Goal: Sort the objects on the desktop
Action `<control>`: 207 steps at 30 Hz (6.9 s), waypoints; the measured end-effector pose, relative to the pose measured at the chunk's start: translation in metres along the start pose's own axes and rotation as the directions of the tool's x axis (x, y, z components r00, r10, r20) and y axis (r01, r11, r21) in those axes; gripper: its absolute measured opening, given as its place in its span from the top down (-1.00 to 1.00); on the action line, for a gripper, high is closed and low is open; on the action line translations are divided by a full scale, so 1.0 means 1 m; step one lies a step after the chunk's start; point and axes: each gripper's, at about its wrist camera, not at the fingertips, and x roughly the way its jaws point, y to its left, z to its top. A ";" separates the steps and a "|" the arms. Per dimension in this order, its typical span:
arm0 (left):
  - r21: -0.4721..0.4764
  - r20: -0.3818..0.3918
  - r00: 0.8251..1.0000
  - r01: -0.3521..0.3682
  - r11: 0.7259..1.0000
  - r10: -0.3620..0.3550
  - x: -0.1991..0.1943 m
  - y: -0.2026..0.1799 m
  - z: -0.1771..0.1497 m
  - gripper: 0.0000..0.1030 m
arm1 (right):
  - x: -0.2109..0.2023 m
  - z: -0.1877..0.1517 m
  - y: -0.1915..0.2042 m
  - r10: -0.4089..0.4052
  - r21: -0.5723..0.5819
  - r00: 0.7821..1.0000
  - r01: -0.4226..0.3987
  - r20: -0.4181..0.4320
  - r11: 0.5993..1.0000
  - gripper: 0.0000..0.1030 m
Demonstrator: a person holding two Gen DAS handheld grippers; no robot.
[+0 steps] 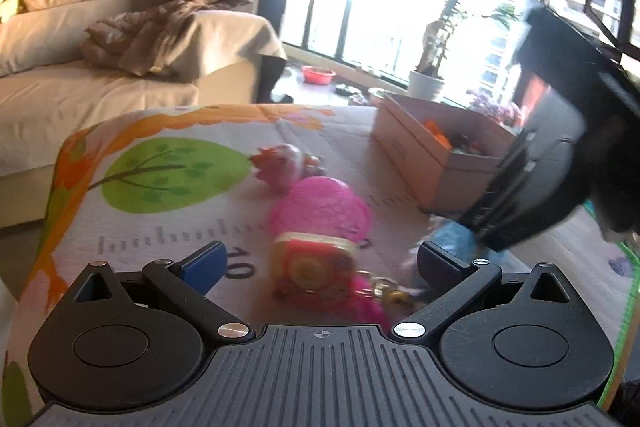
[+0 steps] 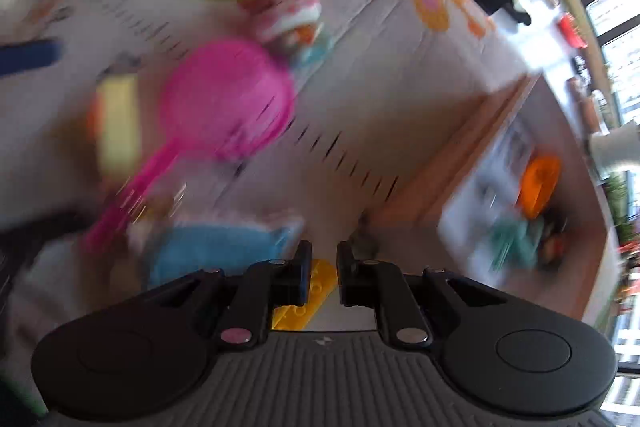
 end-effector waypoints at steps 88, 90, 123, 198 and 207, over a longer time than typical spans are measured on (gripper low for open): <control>0.081 -0.325 0.941 0.128 0.988 -0.095 0.067 -0.130 0.032 -0.93 | 0.014 -0.227 -0.064 -0.146 0.498 0.830 -0.173 0.539 0.850 0.13; 0.027 -0.363 0.919 0.173 0.985 -0.152 0.074 -0.131 0.032 -0.93 | 0.016 -0.230 -0.063 -0.179 0.512 0.829 -0.144 0.530 0.847 0.07; 0.189 -0.201 0.976 -0.048 0.981 0.087 0.002 -0.074 0.010 -0.96 | -0.001 -0.166 -0.031 -0.015 0.370 0.737 -0.323 0.676 0.871 -0.35; 0.273 0.011 0.998 -0.069 0.960 0.068 0.024 -0.093 0.032 -0.83 | -0.035 -0.217 -0.123 -0.279 0.544 0.696 -0.189 0.662 0.818 -0.30; 0.148 -0.086 0.978 -0.178 0.973 0.192 0.011 -0.045 0.015 -0.84 | 0.014 -0.233 -0.080 -0.146 0.576 0.807 -0.269 0.573 0.772 0.26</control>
